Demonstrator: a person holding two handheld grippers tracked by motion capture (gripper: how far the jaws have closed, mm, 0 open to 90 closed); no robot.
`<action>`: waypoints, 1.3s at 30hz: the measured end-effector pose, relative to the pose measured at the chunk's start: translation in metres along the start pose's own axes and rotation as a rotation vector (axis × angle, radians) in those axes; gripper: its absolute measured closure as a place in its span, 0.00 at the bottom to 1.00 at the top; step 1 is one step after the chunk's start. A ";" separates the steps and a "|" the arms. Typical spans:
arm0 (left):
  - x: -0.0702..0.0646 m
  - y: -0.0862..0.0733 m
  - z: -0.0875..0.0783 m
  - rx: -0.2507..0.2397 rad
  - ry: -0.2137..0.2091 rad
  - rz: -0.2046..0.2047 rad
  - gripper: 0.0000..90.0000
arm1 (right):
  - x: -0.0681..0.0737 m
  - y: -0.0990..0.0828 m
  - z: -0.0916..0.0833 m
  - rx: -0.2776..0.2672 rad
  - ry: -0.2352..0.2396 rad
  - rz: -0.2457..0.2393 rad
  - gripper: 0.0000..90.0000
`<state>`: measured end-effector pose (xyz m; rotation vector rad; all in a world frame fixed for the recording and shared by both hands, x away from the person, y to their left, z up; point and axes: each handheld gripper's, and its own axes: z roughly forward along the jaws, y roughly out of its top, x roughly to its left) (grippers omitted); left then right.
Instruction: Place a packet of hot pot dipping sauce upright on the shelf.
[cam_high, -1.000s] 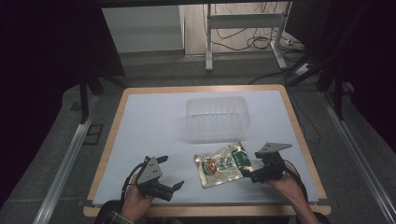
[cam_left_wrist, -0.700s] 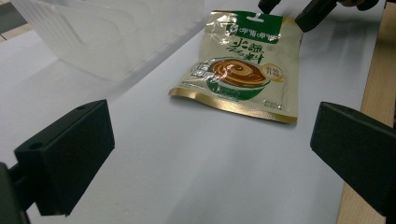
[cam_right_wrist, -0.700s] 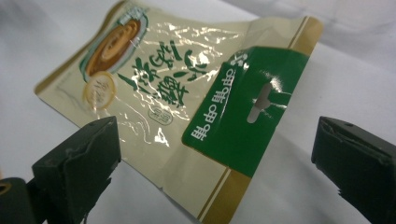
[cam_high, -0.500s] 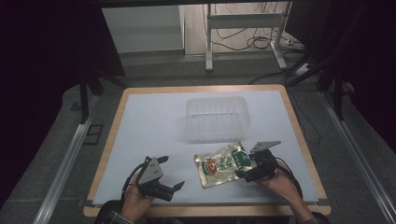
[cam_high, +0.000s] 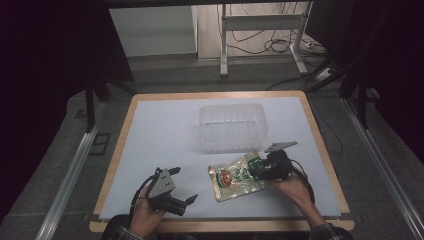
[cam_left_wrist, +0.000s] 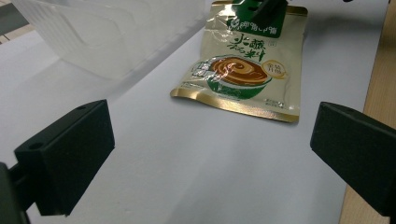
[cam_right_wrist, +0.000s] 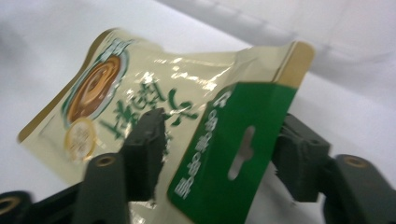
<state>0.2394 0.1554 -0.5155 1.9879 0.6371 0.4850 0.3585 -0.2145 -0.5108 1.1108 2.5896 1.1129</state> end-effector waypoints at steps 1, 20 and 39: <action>0.000 0.000 0.000 0.001 0.000 0.000 0.00 | 0.000 0.002 0.001 0.001 -0.007 0.001 0.51; -0.001 0.000 0.000 0.007 -0.001 0.008 0.00 | 0.013 0.018 0.016 0.054 -0.141 -0.017 0.97; 0.000 0.000 0.000 0.003 0.000 0.008 0.00 | 0.015 0.022 0.001 0.049 -0.072 0.041 0.99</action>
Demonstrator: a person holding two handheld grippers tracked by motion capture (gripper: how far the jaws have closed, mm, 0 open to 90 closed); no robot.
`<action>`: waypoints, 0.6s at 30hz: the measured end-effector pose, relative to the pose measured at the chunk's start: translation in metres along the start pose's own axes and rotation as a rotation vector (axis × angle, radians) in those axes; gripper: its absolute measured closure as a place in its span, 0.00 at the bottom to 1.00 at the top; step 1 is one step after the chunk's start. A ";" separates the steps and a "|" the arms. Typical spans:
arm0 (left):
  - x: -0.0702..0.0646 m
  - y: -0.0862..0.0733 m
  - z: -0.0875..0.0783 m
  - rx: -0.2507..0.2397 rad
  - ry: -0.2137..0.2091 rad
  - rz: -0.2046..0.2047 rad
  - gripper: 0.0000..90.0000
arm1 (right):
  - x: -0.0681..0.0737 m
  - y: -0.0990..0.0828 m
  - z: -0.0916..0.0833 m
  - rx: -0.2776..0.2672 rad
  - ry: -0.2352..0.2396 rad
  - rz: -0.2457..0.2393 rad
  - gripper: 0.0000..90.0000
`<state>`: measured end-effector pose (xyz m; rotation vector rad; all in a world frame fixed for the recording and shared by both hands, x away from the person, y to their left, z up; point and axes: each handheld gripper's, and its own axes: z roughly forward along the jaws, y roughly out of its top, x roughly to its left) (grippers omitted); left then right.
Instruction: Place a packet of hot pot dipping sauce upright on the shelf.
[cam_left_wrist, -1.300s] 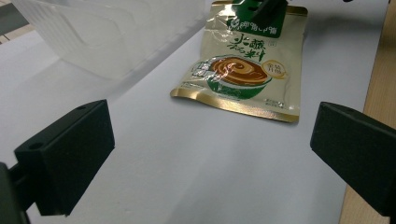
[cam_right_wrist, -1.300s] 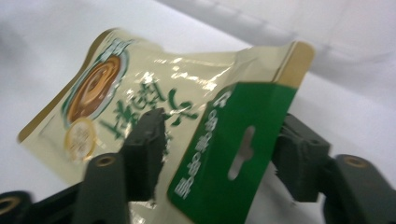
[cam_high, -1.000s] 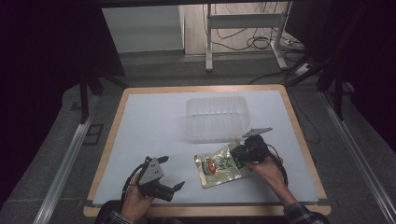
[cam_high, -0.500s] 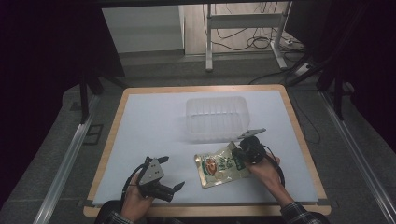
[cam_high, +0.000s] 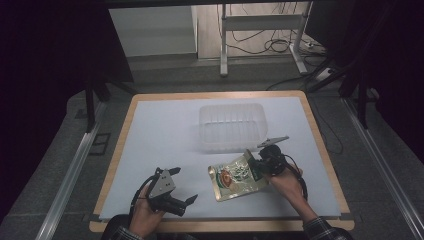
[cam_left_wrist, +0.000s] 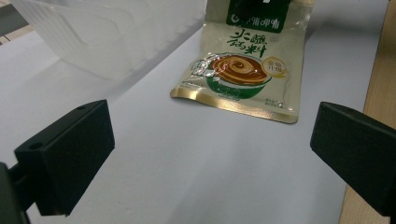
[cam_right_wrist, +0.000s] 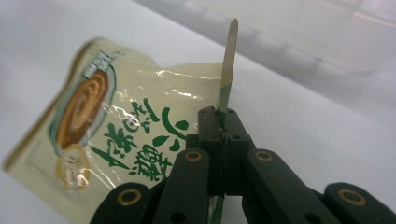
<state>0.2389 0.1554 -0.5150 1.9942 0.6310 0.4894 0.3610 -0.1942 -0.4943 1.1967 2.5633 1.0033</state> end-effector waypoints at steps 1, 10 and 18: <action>0.000 0.000 0.000 -0.002 0.002 0.000 0.00 | -0.001 0.000 -0.002 -0.009 0.013 0.011 0.99; 0.001 0.000 -0.001 -0.008 0.010 -0.004 0.00 | -0.005 0.005 -0.017 -0.061 0.119 0.097 0.99; 0.000 0.000 -0.001 -0.007 0.011 -0.004 0.00 | -0.006 0.015 -0.029 -0.112 0.269 0.210 0.99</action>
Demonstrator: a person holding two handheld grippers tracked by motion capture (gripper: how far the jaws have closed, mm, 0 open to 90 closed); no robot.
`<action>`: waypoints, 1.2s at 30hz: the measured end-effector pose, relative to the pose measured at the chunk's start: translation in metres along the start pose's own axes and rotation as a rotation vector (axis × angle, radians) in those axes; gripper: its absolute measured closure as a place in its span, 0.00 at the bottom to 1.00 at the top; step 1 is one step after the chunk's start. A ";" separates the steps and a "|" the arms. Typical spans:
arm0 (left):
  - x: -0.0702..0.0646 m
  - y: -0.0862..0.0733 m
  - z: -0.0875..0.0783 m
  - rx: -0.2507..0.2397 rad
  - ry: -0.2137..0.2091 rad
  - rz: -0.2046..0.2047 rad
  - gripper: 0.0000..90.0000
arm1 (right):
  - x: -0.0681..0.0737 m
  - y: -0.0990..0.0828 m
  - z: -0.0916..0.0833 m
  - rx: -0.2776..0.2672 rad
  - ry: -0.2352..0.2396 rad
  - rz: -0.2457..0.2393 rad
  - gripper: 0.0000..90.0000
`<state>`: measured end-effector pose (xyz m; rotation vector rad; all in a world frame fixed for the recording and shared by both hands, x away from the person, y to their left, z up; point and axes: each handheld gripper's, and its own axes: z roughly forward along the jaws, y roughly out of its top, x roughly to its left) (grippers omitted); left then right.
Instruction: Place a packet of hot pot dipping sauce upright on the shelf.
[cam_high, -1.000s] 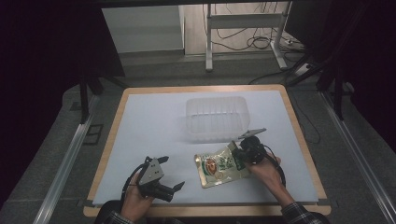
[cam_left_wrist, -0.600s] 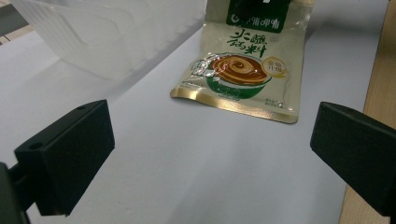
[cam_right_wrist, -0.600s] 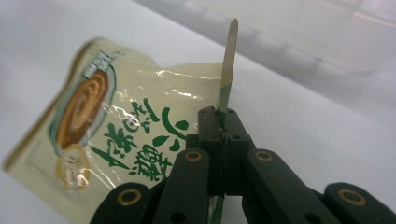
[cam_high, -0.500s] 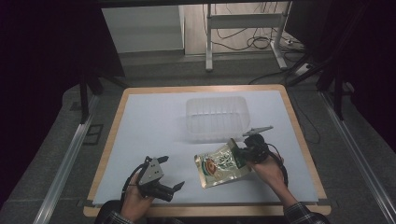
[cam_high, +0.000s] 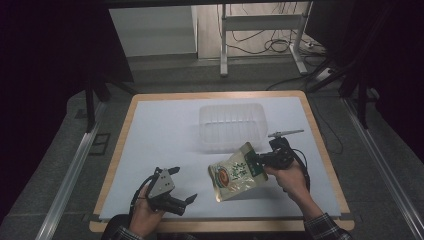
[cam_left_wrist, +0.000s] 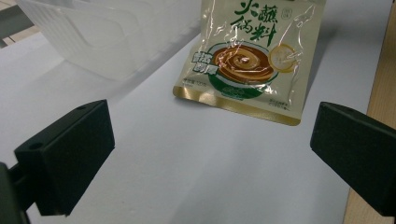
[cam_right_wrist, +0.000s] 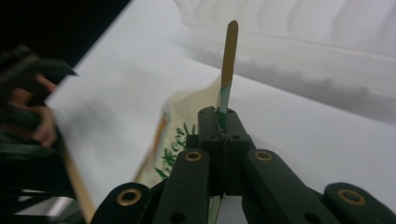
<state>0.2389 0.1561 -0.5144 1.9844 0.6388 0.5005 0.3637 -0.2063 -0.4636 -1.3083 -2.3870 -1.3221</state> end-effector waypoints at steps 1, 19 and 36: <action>0.000 0.000 0.000 0.000 0.000 0.001 0.00 | 0.001 0.001 -0.001 -0.001 0.013 0.009 0.99; -0.001 0.001 0.000 -0.001 -0.004 0.006 0.00 | 0.038 0.034 -0.012 -0.069 0.183 0.027 0.99; -0.001 0.001 0.001 0.001 -0.008 0.006 0.00 | 0.046 0.063 -0.020 -0.194 0.240 0.085 0.99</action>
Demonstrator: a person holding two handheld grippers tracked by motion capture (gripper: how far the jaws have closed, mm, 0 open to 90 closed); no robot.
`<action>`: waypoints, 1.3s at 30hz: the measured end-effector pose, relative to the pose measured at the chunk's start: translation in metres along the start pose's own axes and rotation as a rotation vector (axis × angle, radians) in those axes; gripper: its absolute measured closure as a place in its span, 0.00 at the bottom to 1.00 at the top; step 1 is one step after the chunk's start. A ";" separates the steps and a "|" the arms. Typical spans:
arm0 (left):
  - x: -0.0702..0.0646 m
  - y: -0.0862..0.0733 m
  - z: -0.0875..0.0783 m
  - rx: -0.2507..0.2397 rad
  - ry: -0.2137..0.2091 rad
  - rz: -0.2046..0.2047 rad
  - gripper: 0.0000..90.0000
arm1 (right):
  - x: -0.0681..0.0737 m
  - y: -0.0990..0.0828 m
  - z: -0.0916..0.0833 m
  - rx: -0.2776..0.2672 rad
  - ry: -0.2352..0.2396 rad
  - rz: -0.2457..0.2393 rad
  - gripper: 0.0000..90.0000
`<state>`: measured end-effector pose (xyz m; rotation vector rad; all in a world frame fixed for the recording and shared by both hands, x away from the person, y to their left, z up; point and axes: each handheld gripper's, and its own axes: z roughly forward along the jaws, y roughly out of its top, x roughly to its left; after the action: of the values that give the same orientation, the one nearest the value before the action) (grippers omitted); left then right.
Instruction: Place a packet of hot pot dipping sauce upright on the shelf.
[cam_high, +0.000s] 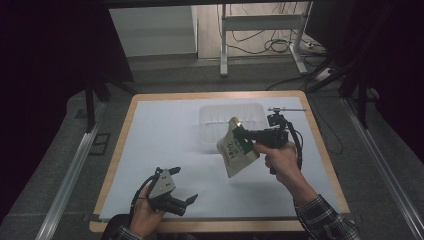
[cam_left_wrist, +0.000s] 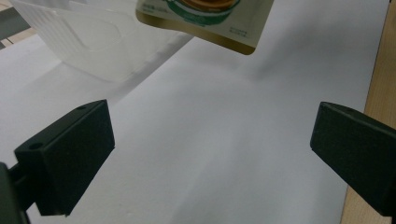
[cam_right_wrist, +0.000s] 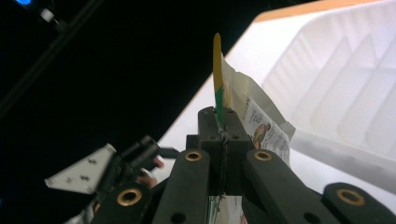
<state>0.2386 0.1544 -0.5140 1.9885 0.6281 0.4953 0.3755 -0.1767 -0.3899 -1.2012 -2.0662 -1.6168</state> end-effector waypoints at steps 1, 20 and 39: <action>0.000 0.000 0.000 0.000 0.000 -0.001 0.00 | 0.000 0.001 0.001 -0.002 0.004 0.004 0.99; 0.001 0.000 -0.001 -0.004 -0.002 0.002 0.00 | -0.005 0.032 0.024 -0.067 -0.010 0.049 0.99; 0.002 0.002 -0.004 -0.033 0.004 -0.005 0.00 | -0.026 0.060 0.051 -0.144 -0.091 0.126 0.99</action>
<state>0.2383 0.1575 -0.5107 1.9544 0.6233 0.5035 0.4498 -0.1398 -0.3835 -1.4480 -1.9099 -1.7052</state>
